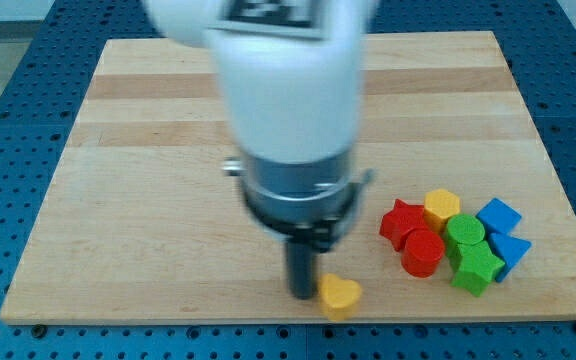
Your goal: Push the yellow heart into the green star
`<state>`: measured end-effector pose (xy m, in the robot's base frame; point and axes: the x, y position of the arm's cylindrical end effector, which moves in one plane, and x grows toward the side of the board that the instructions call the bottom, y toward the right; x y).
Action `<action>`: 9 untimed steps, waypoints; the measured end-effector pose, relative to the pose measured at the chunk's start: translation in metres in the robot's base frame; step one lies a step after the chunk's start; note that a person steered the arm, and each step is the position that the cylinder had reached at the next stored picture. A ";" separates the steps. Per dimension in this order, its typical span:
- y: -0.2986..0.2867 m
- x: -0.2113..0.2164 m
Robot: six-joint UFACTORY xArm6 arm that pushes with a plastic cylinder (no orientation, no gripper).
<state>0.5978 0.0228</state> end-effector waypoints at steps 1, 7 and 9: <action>0.009 0.000; -0.040 0.021; 0.042 0.021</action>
<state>0.6191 0.0653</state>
